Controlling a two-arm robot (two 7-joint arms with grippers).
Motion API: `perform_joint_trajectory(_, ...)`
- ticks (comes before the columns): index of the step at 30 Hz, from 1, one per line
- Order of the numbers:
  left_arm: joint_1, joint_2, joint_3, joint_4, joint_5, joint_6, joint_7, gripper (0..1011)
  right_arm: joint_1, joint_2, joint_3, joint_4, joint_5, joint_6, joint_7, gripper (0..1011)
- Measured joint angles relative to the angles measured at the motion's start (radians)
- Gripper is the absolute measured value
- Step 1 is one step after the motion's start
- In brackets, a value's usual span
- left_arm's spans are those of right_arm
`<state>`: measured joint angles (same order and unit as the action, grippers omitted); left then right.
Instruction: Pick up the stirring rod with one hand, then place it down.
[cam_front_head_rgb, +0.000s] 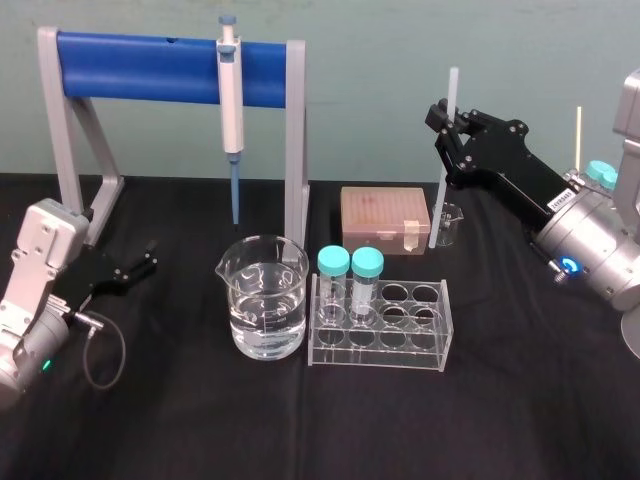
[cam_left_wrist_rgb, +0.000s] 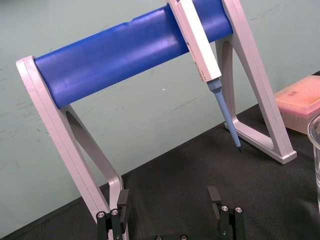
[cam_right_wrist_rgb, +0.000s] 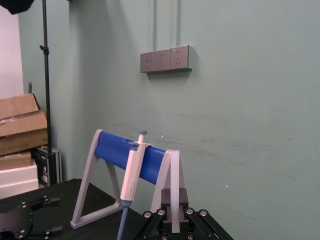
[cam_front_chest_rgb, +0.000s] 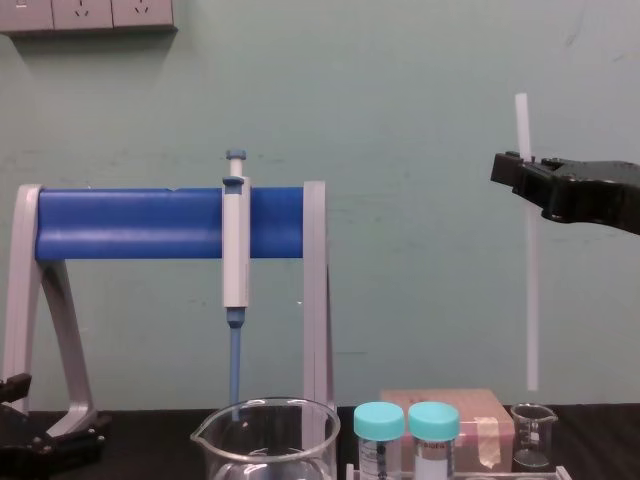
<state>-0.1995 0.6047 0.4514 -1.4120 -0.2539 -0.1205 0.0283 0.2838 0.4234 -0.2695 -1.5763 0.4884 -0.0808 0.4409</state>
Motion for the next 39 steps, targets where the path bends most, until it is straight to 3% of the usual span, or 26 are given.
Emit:
perform_joint_trajectory(26,0.000,0.000,0.000,0.000,0.000,0.000,0.000,1000,-0.055,0.010,-0.019,0.014,-0.073,-0.018,-0.008,75)
perform_joint_trajectory(39,0.000,0.000,0.000,0.000,0.000,0.000,0.000,1000,-0.038,-0.032,-0.019,0.090,-0.077,-0.067,0.004,75)
